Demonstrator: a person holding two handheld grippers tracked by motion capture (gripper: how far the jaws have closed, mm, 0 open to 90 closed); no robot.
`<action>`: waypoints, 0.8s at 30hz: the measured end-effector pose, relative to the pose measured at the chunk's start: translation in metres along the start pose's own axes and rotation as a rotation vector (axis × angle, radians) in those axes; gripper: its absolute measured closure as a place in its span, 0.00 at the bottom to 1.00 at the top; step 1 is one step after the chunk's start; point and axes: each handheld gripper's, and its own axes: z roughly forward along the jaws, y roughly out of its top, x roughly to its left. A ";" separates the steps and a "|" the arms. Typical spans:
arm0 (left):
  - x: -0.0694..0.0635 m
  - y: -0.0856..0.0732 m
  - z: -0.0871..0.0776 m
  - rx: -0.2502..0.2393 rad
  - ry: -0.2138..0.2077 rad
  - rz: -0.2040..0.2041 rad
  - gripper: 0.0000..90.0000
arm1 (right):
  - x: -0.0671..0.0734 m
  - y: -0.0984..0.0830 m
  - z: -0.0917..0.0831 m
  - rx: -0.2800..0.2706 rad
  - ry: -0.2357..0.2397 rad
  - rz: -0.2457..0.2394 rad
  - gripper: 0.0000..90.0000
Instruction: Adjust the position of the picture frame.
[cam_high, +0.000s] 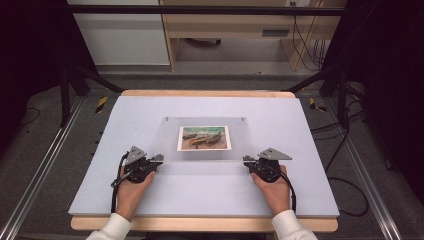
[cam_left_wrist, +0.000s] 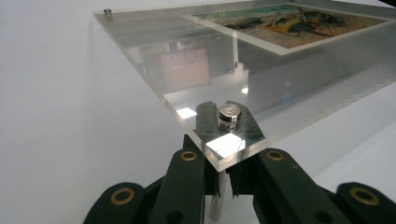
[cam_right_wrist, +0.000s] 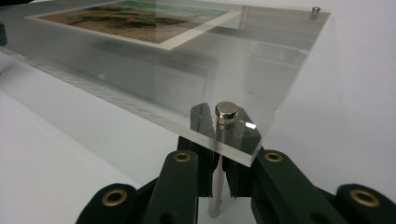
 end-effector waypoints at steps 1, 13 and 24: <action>0.000 0.000 0.000 0.000 0.000 0.000 0.92 | 0.000 0.000 0.000 0.000 0.000 0.000 0.92; 0.000 0.000 0.000 0.000 0.001 0.006 0.92 | 0.001 0.000 0.000 0.001 0.002 0.002 0.85; -0.001 0.001 0.000 0.000 0.008 0.019 0.91 | 0.000 0.000 -0.001 0.002 -0.003 0.004 0.80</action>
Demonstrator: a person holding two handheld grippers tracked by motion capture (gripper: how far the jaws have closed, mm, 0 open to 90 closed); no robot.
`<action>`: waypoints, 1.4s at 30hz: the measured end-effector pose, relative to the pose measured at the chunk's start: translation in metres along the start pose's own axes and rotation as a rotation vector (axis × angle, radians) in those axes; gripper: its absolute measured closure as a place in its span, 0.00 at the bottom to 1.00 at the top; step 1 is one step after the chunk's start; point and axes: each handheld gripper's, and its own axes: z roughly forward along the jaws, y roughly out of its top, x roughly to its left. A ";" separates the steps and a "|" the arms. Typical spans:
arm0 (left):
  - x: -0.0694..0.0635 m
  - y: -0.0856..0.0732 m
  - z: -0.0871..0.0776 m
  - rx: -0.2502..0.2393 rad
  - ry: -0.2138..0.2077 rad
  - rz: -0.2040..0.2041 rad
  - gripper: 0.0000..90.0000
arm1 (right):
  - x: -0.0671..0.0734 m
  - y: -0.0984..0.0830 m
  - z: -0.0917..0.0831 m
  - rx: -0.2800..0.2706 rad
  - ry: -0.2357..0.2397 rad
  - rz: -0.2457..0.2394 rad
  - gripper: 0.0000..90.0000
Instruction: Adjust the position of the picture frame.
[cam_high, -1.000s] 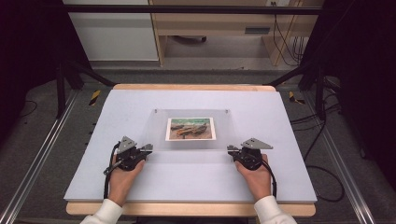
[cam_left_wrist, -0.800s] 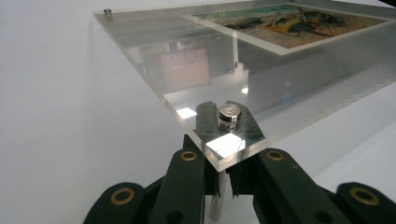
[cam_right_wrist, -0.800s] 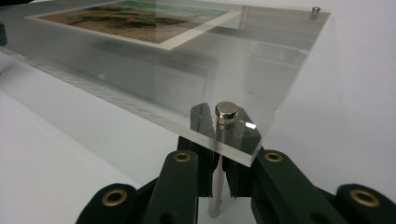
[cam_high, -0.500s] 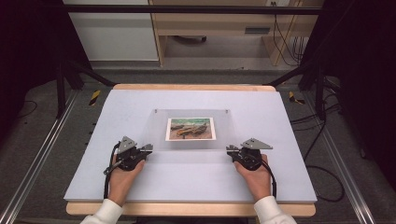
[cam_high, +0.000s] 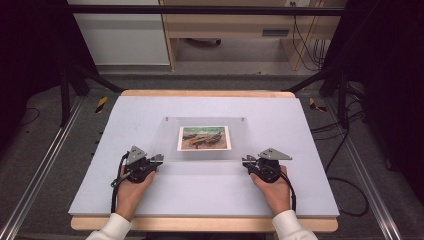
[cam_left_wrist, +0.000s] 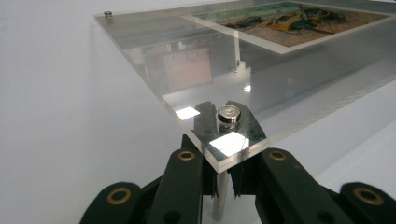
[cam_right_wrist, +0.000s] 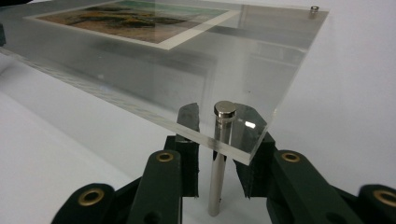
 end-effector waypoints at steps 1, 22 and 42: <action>0.000 0.000 0.000 0.000 0.000 0.000 0.90 | 0.000 0.000 0.000 0.000 0.000 0.000 0.80; -0.001 0.000 -0.014 0.018 0.022 0.006 0.38 | 0.001 0.004 -0.013 0.047 -0.074 -0.029 0.34; -0.002 0.007 -0.041 -0.065 -0.099 0.018 0.07 | 0.006 0.007 -0.050 0.018 -0.061 -0.035 0.15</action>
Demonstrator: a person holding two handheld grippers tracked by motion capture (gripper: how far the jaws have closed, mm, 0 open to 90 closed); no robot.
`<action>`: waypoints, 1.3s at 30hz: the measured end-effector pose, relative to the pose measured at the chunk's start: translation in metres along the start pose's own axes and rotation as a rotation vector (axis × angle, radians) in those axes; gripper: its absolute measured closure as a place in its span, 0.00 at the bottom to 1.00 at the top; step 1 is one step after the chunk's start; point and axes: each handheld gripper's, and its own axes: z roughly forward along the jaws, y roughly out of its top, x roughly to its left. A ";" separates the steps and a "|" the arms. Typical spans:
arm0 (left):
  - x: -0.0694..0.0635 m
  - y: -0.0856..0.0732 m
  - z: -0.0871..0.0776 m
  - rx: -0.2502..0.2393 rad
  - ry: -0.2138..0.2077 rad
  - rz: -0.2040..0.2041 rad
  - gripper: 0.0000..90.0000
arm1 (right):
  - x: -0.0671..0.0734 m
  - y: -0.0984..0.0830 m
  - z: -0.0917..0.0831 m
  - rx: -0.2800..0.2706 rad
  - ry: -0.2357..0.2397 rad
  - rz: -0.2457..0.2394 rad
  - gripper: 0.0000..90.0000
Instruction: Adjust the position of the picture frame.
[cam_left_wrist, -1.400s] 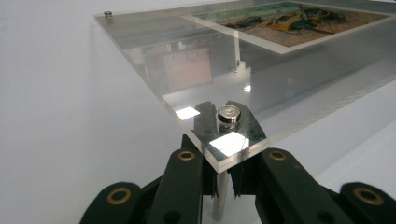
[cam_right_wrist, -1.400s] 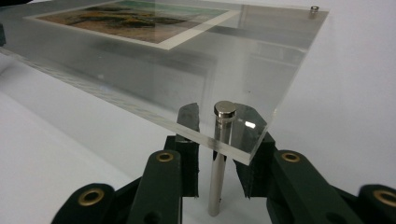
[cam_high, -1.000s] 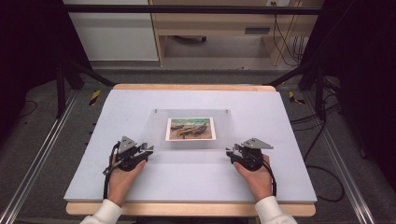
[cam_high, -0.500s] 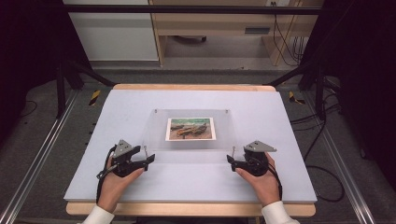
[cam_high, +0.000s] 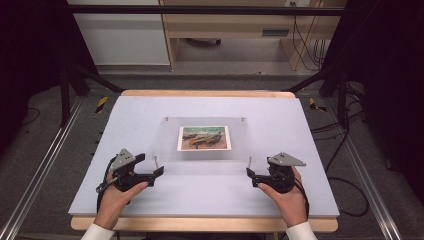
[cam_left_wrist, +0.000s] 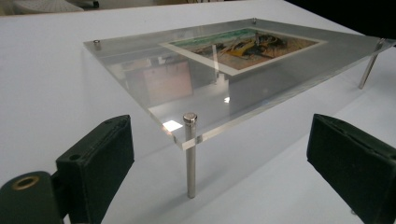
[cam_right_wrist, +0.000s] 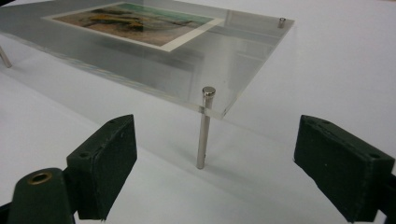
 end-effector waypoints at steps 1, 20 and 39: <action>0.000 0.000 0.000 -0.009 -0.006 0.002 0.07 | 0.000 0.001 0.000 -0.004 0.000 -0.001 0.14; -0.008 0.027 -0.004 -0.035 -0.018 0.029 0.08 | 0.003 0.025 -0.018 -0.107 -0.055 -0.022 0.13; 0.003 0.067 0.010 0.069 0.014 0.051 0.13 | 0.005 0.063 0.010 0.003 -0.013 -0.023 0.14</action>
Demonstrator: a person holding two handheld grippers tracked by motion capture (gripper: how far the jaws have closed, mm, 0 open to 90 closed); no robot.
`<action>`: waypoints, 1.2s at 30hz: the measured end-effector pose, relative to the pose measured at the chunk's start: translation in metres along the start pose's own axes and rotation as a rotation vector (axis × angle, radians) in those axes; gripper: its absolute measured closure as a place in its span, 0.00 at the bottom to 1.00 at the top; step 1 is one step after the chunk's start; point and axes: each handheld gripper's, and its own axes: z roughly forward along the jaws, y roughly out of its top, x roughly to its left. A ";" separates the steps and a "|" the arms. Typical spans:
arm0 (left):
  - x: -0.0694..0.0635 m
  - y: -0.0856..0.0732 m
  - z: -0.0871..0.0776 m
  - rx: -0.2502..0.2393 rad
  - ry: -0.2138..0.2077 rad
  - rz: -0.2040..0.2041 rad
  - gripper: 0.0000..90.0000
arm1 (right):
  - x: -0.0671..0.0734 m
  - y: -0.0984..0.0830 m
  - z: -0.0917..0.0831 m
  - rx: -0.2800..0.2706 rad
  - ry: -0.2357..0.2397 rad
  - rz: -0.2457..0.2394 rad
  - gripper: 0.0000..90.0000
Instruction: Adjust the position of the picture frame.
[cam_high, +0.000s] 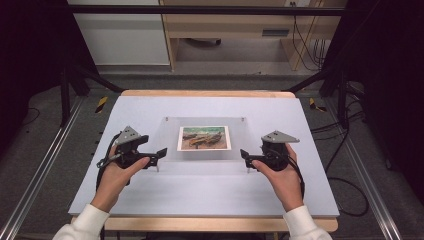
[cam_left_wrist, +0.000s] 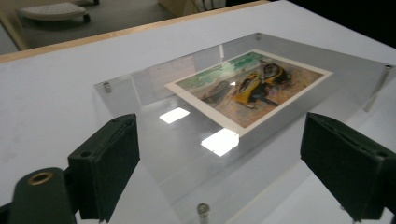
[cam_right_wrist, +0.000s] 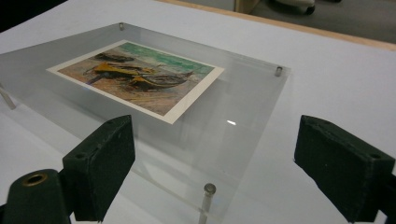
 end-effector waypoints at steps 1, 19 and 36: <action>0.002 0.001 0.001 0.007 0.014 -0.004 0.13 | 0.000 0.000 0.000 0.000 0.000 0.000 0.14; 0.016 -0.023 0.028 0.117 0.021 -0.143 0.10 | -0.014 -0.011 0.042 0.127 0.136 0.157 0.15; 0.021 -0.030 0.036 0.126 0.021 -0.209 0.15 | -0.019 -0.020 0.052 0.142 0.156 0.216 0.14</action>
